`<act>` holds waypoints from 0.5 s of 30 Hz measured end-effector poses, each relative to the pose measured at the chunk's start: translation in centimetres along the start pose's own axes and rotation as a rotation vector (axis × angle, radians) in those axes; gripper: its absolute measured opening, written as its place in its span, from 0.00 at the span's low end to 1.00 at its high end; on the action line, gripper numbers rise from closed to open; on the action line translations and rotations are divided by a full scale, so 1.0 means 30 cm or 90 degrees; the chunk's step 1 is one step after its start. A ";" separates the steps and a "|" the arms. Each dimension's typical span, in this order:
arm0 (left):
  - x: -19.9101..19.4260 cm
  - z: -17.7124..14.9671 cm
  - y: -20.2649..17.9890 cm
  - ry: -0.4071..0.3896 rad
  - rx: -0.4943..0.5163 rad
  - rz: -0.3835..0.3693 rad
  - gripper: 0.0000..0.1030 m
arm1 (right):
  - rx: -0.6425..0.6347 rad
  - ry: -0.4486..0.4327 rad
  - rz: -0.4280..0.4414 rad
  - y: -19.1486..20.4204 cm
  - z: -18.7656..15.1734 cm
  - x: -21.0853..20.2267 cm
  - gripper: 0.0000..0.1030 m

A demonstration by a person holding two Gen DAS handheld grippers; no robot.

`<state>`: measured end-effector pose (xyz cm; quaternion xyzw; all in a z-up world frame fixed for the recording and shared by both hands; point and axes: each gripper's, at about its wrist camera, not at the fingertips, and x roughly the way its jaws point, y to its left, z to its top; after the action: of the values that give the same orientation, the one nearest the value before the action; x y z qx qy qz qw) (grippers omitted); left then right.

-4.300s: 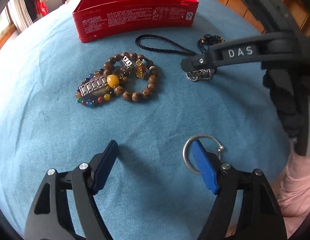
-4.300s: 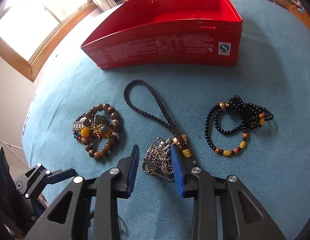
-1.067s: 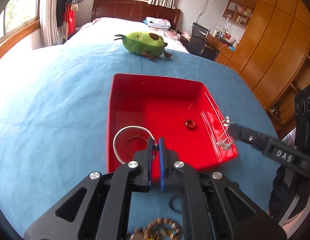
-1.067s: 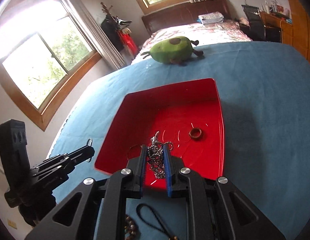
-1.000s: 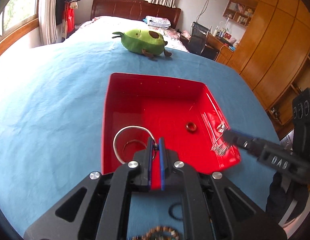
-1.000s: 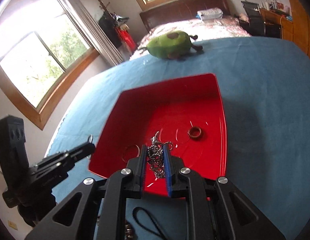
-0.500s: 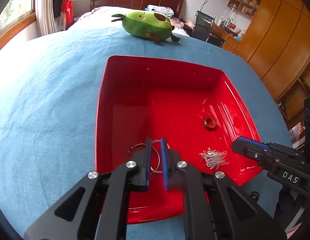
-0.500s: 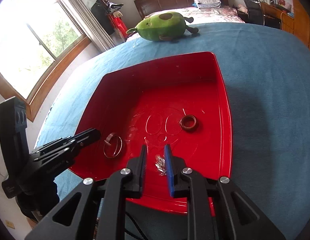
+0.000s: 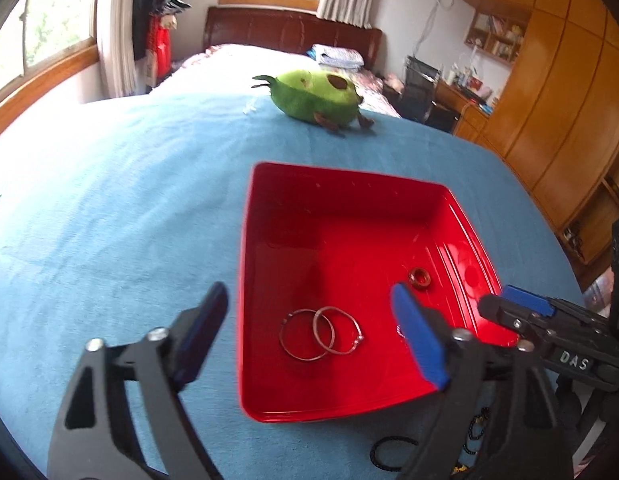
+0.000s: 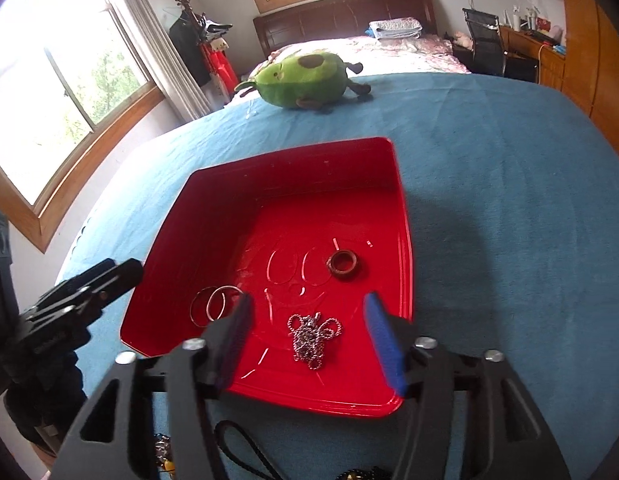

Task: Organize jewelry
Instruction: 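Carry the chain and key ring into the red box and open both tools, then lift both tools out of the box toward the remaining jewelry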

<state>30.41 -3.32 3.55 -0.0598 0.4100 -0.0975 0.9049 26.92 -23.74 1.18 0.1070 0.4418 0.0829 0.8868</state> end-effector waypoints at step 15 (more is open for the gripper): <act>-0.205 -0.012 -0.010 -0.052 0.021 0.040 0.92 | -0.030 -0.032 -0.038 0.040 -0.020 -0.155 0.96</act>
<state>26.14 -2.24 7.87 -0.0357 0.3727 -0.0734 0.9244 23.61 -23.62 4.69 0.0750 0.4204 0.0639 0.9020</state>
